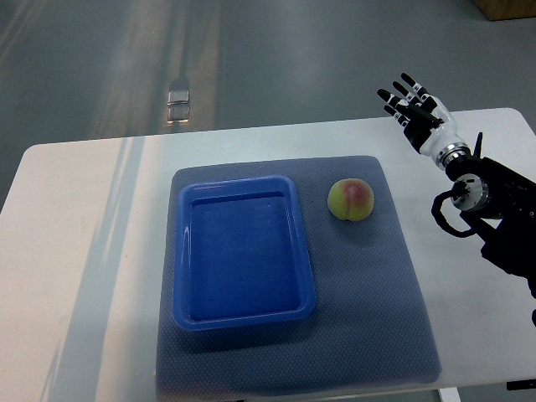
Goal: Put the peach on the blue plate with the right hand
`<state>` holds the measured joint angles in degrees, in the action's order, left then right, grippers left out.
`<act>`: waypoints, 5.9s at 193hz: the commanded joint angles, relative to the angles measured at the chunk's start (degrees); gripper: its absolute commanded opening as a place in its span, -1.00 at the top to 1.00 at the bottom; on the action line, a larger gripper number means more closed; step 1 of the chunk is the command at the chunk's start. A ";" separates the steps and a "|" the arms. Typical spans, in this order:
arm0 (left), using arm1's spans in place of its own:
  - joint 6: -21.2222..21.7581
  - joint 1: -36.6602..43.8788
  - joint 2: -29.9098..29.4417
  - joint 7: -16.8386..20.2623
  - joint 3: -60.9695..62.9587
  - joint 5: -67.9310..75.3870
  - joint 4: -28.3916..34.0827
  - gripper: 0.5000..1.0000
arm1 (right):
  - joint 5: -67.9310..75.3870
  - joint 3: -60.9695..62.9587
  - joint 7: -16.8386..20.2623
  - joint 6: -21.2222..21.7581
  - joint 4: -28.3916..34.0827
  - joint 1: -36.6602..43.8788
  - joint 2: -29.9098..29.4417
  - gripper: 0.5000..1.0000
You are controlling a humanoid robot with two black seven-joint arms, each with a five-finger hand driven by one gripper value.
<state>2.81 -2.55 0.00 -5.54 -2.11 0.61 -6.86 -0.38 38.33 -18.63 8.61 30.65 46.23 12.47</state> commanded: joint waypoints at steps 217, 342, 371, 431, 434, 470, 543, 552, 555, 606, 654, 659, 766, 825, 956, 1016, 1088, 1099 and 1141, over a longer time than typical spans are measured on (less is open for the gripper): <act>0.00 0.00 0.00 0.00 0.00 -0.09 0.18 -1.00 | -38.11 -6.77 -0.27 16.70 4.41 6.06 10.03 -0.75; 0.00 0.00 0.00 0.00 0.00 -0.09 0.18 -1.00 | -76.61 -19.43 -7.83 17.23 15.67 11.34 15.13 -0.75; 0.00 0.00 0.00 0.00 -0.09 -0.09 0.09 -1.00 | -80.30 -19.43 -7.83 16.87 15.67 11.25 14.69 -0.75; 0.00 0.00 0.00 0.00 0.00 -0.09 0.18 -1.00 | -81.27 -24.61 -7.57 11.86 14.08 11.34 13.81 -0.74; 0.00 0.00 0.00 0.00 0.00 -0.09 0.09 -1.00 | -81.44 -25.14 -7.57 11.34 13.65 11.34 13.81 -0.74; 0.00 0.00 0.00 0.00 -0.09 -0.09 0.18 -1.00 | -82.06 -27.16 -7.57 9.32 12.50 11.78 12.49 -0.73; 0.09 0.00 0.00 0.00 0.00 -0.09 0.18 -1.00 | -83.03 -29.45 -7.48 8.09 10.04 12.04 10.12 -0.63; 0.00 -0.09 0.00 0.00 -0.09 -0.09 0.18 -1.00 | -83.55 -29.89 -7.48 8.00 9.95 11.96 10.12 -0.59; 0.00 -0.09 0.00 0.00 0.00 -0.09 0.18 -1.00 | -83.55 -29.98 -7.48 8.00 9.95 11.96 10.12 -0.58; 0.00 -0.09 0.00 0.00 0.00 -0.09 0.18 -1.00 | -83.64 -30.15 -7.30 7.56 9.07 12.13 9.68 0.12; 0.00 -0.09 0.00 0.00 0.00 -0.09 0.18 -1.00 | -83.20 -29.62 -7.39 7.29 9.07 15.55 9.42 0.32; 0.00 -0.09 0.00 0.00 0.00 -0.09 0.18 -1.00 | -83.03 -29.62 -7.48 7.38 9.07 16.09 9.15 0.32; 0.09 0.09 0.00 0.00 0.00 -0.09 0.27 -1.00 | -82.59 -30.15 -7.74 7.82 8.99 20.92 -9.56 0.27; 0.09 0.18 0.00 0.00 0.00 -0.09 1.15 -1.00 | -82.94 -33.40 -7.65 7.38 5.29 20.39 -12.47 -0.15; 0.09 0.09 0.00 0.00 0.00 0.00 1.15 -1.00 | -73.71 -26.11 -7.21 8.09 4.77 20.31 -6.93 -0.71; 0.00 -0.09 0.00 0.00 0.09 0.00 0.97 -1.00 | -40.75 -25.49 -4.23 2.99 -2.26 16.35 0.10 -0.66; 0.00 -0.09 0.00 0.00 0.09 0.00 0.62 -1.00 | -2.44 -25.49 2.80 -6.94 -7.36 9.76 -0.43 -0.67; 0.00 -0.09 0.00 0.00 0.09 0.00 0.62 -1.00 | 0.47 -25.49 2.89 -7.12 -7.36 8.97 -0.43 -0.66; 0.00 -0.09 0.00 0.00 0.00 0.00 0.53 -1.00 | 12.16 -25.49 2.89 -7.12 -7.36 7.12 -0.69 -0.70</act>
<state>2.81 -2.63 0.00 -5.54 -2.11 0.62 -6.30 7.14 12.83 -15.72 1.38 23.28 53.97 11.95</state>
